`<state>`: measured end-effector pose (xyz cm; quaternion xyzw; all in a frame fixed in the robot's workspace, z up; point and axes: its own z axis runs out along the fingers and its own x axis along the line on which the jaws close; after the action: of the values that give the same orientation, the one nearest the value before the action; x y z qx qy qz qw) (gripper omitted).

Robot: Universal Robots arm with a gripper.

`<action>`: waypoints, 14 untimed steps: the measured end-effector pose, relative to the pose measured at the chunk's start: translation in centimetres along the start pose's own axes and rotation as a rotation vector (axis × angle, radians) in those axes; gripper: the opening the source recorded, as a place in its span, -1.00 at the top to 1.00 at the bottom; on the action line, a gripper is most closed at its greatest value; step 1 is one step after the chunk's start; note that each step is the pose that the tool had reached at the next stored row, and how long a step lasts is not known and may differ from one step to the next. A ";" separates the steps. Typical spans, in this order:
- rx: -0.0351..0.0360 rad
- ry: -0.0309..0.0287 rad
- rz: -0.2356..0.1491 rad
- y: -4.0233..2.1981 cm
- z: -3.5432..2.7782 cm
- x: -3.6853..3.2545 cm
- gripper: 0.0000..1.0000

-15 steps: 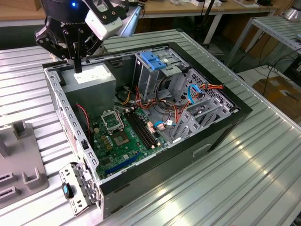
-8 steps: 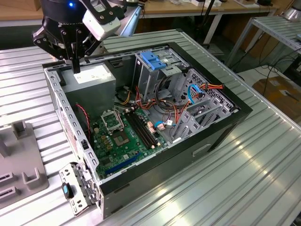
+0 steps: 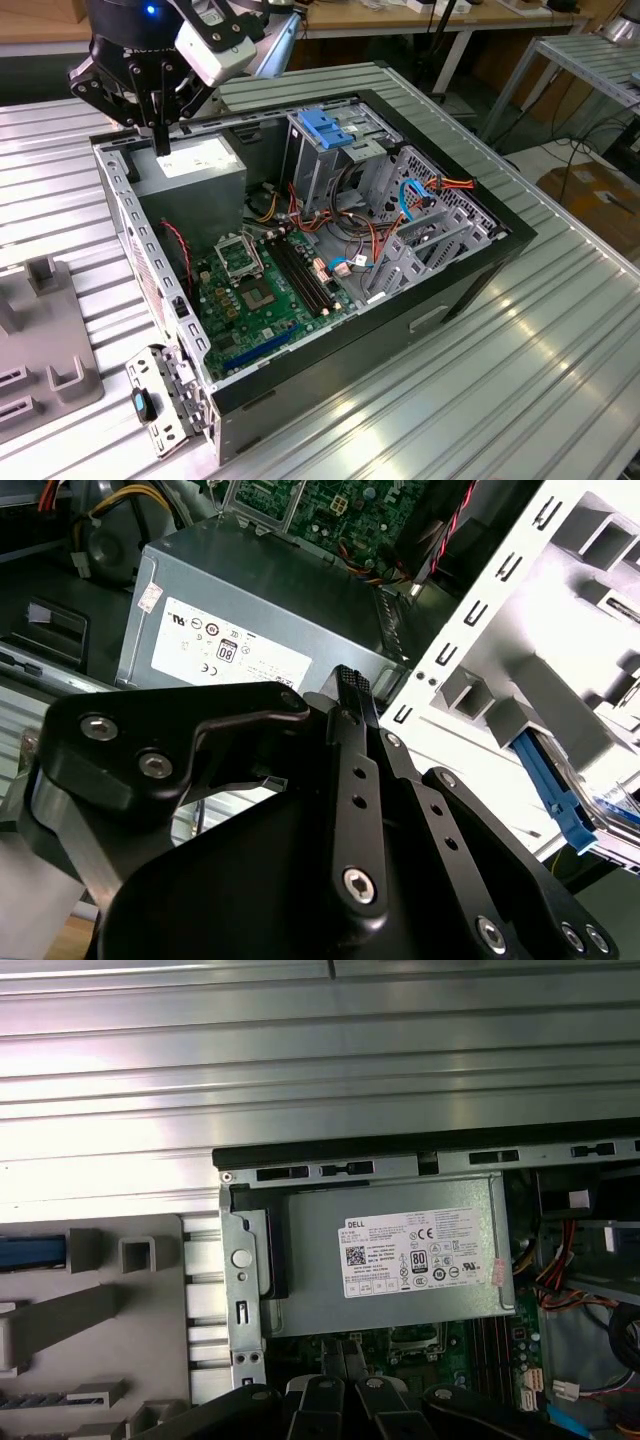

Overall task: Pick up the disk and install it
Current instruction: 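Reach for the disk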

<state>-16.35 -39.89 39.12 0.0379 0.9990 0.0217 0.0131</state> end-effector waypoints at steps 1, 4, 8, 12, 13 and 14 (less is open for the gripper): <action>0.0000 0.0000 0.000 0.00 0.00 0.00 0.79; -0.0001 -0.0001 0.000 -0.01 0.01 0.14 0.79; 0.0000 -0.0001 0.000 -0.05 0.02 0.60 0.79; 0.0000 0.0000 0.000 -0.09 0.02 1.14 0.79; 0.0000 0.0000 0.000 -0.10 0.02 1.33 0.79; 0.0000 0.0000 0.000 -0.12 0.02 1.54 0.79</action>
<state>-17.89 -39.89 39.06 0.0378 0.9990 0.0217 0.0131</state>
